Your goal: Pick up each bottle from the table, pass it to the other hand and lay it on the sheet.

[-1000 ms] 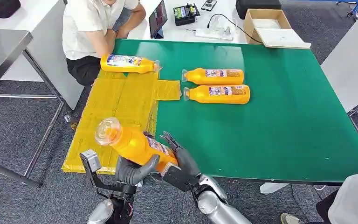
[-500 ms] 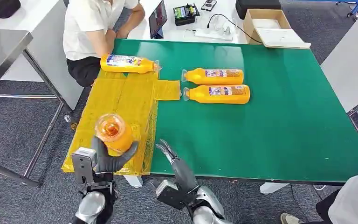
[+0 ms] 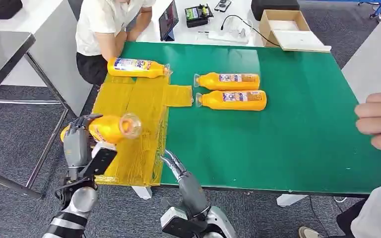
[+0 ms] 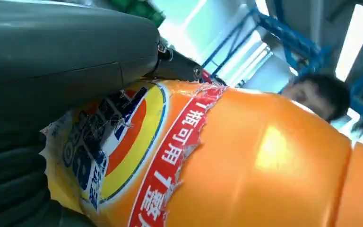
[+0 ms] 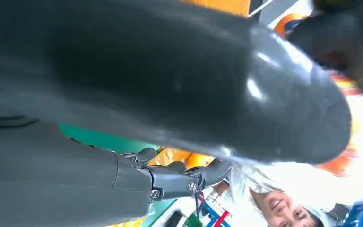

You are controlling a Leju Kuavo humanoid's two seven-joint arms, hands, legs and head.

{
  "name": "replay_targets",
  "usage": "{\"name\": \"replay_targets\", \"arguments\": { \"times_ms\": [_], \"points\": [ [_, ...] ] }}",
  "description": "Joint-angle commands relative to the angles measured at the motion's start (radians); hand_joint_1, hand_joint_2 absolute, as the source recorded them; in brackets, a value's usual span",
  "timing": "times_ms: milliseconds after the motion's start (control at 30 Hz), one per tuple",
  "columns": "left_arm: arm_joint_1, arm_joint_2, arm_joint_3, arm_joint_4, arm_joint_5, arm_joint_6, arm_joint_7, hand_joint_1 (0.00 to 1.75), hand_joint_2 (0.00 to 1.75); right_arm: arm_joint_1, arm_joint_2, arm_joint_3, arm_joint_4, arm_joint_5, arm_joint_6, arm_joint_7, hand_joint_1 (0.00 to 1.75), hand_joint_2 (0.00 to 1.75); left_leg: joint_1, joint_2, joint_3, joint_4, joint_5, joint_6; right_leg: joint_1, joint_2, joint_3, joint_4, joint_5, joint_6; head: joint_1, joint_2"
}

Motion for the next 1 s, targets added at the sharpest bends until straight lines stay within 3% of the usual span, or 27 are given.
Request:
{"name": "replay_targets", "arguments": {
  "times_ms": [33,167,533,600,633,667,833,1000],
  "points": [
    [-0.334,0.035,-0.161,0.623,-0.202,-0.261,0.108,1.75,1.75,-0.049,-0.007,0.014,0.02,-0.044,0.084,-0.025,0.0,0.0,-0.001,-0.005,0.004,-0.003,0.002,0.002,0.0,-0.007,0.006,-0.001,-0.001,-0.002,0.0,0.0],
    [-0.455,-0.007,-0.232,0.82,-0.245,-0.335,0.148,1.75,1.75,-0.067,0.003,0.026,0.052,-0.049,0.099,-0.031,0.0,0.0,0.0,-0.004,0.002,-0.001,0.003,0.0,0.0,-0.005,0.003,0.0,0.0,-0.001,0.0,0.0],
    [-0.57,-0.029,-0.219,0.964,-0.14,-0.539,0.174,1.75,1.75,-0.089,0.026,0.039,0.115,-0.083,0.069,-0.057,0.0,0.0,0.0,-0.001,0.003,-0.001,0.003,0.0,0.001,-0.002,0.004,0.0,0.002,-0.004,0.0,0.0],
    [-0.568,-0.034,-0.196,0.976,-0.096,-0.568,0.145,1.5,1.75,-0.095,0.026,0.045,0.13,-0.093,0.061,-0.063,0.0,0.0,-0.001,0.001,0.006,-0.002,0.003,0.0,0.001,-0.001,0.006,-0.001,0.003,-0.005,0.0,0.0],
    [-0.565,-0.033,-0.187,0.977,-0.081,-0.574,0.136,0.63,1.75,-0.096,0.026,0.045,0.134,-0.094,0.058,-0.064,0.0,0.0,0.0,0.002,0.007,-0.003,0.003,0.001,0.001,0.0,0.007,-0.002,0.003,-0.005,0.0,0.0],
    [-0.56,-0.035,-0.172,0.976,-0.06,-0.575,0.126,0.0,1.75,-0.096,0.026,0.045,0.139,-0.095,0.052,-0.066,0.0,0.0,-0.001,0.001,0.007,-0.002,0.003,0.0,0.0,0.0,0.007,-0.001,0.003,-0.004,0.0,0.0],
    [-0.51,-0.047,-0.021,0.935,0.201,-0.686,-0.04,0.0,1.75,-0.107,0.023,0.062,0.171,-0.113,0.026,-0.089,0.0,0.0,-0.001,0.0,0.007,-0.002,0.003,-0.001,0.0,0.0,0.006,0.0,0.002,-0.004,0.0,0.0],
    [-0.506,-0.045,-0.026,0.93,0.206,-0.685,-0.042,0.0,1.75,-0.108,0.023,0.065,0.172,-0.116,0.024,-0.091,0.0,0.0,0.0,0.001,0.008,-0.002,0.003,-0.001,0.0,0.0,0.007,0.0,0.002,-0.004,0.0,0.0]
  ]
}}
